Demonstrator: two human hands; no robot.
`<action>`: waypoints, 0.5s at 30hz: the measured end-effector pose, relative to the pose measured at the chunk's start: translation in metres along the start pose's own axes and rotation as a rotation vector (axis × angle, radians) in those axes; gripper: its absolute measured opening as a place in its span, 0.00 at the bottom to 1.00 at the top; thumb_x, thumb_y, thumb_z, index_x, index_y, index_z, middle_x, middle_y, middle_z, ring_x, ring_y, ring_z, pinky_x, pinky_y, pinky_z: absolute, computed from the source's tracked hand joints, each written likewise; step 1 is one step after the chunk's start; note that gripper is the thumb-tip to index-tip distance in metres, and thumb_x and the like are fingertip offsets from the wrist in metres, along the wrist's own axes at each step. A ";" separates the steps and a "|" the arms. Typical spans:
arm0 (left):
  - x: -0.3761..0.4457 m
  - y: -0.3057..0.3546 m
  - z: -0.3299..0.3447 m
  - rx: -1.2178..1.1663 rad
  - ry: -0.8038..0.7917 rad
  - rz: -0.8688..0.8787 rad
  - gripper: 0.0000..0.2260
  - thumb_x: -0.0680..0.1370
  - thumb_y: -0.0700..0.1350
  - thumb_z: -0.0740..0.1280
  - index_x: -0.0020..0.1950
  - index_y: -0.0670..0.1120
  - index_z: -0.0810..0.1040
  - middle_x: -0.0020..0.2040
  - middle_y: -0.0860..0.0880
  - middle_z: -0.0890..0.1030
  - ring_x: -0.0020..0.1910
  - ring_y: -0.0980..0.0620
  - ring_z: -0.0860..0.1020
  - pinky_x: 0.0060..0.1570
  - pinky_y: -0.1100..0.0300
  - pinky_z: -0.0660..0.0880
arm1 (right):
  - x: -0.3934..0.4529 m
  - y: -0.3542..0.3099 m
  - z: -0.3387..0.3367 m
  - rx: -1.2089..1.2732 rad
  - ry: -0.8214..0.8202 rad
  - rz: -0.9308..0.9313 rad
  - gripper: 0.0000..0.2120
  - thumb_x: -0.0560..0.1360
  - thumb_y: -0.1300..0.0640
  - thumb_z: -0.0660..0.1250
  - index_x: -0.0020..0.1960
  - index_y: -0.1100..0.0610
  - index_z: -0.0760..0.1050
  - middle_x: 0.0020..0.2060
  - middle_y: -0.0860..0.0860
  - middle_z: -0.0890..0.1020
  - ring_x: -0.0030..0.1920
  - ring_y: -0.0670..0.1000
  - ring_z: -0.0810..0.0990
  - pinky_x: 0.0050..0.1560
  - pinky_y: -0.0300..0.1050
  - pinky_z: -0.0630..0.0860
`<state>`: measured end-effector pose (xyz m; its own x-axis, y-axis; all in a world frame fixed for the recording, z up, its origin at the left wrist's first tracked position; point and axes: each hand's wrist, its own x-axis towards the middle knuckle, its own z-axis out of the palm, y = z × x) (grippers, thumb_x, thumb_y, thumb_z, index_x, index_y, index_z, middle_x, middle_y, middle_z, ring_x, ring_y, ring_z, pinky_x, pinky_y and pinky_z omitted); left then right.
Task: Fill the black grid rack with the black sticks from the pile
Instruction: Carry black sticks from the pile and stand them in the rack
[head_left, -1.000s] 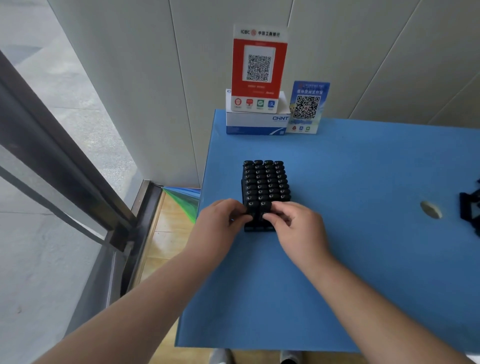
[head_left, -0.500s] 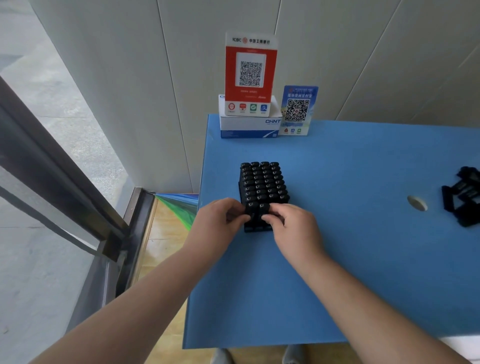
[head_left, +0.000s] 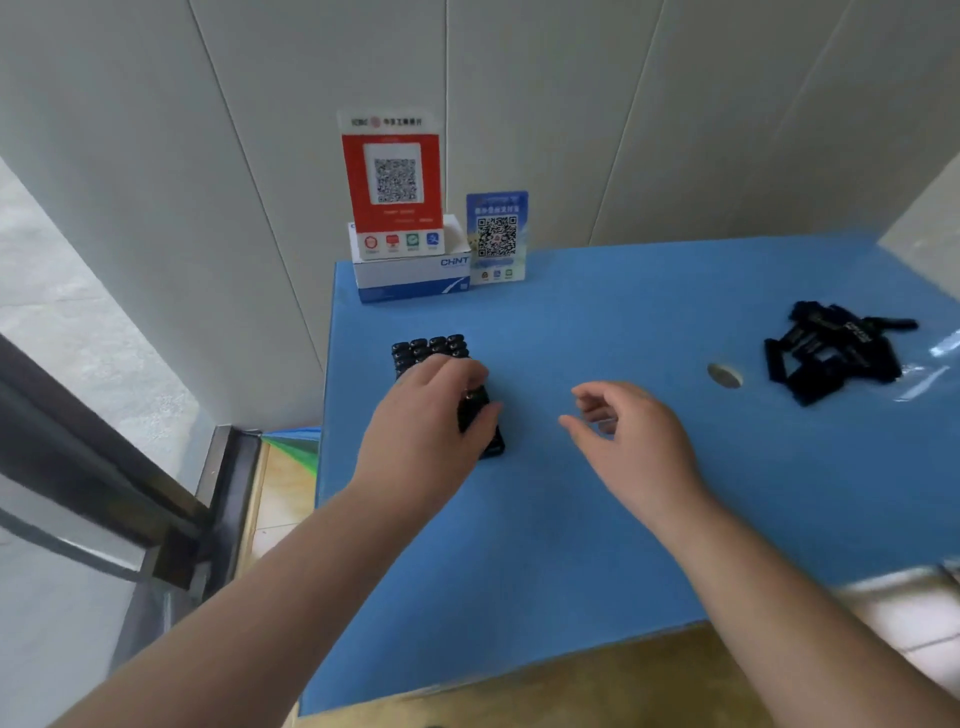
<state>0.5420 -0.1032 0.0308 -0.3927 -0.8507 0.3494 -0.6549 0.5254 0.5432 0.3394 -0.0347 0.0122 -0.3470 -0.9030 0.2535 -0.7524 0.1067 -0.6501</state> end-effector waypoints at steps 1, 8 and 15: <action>0.002 0.009 0.008 0.053 -0.042 0.035 0.14 0.77 0.49 0.69 0.61 0.49 0.78 0.55 0.54 0.78 0.57 0.52 0.75 0.54 0.62 0.69 | -0.003 0.009 -0.014 -0.042 0.017 -0.004 0.12 0.73 0.56 0.75 0.56 0.55 0.80 0.46 0.45 0.79 0.46 0.47 0.79 0.53 0.47 0.79; 0.000 0.087 0.079 0.281 -0.378 0.192 0.26 0.80 0.56 0.63 0.75 0.48 0.65 0.71 0.51 0.69 0.70 0.47 0.66 0.69 0.56 0.64 | -0.051 0.087 -0.119 -0.381 0.045 0.120 0.19 0.76 0.51 0.71 0.65 0.55 0.77 0.57 0.47 0.78 0.59 0.51 0.77 0.57 0.49 0.77; -0.007 0.194 0.141 0.309 -0.398 0.303 0.27 0.80 0.57 0.62 0.76 0.48 0.62 0.72 0.50 0.66 0.71 0.47 0.65 0.70 0.55 0.65 | -0.107 0.161 -0.218 -0.530 0.086 0.260 0.21 0.76 0.49 0.71 0.66 0.54 0.75 0.60 0.49 0.78 0.62 0.54 0.77 0.59 0.50 0.75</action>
<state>0.3271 0.0026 0.0256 -0.7645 -0.6354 0.1087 -0.6103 0.7677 0.1954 0.1328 0.1700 0.0368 -0.5845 -0.7849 0.2055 -0.8060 0.5326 -0.2584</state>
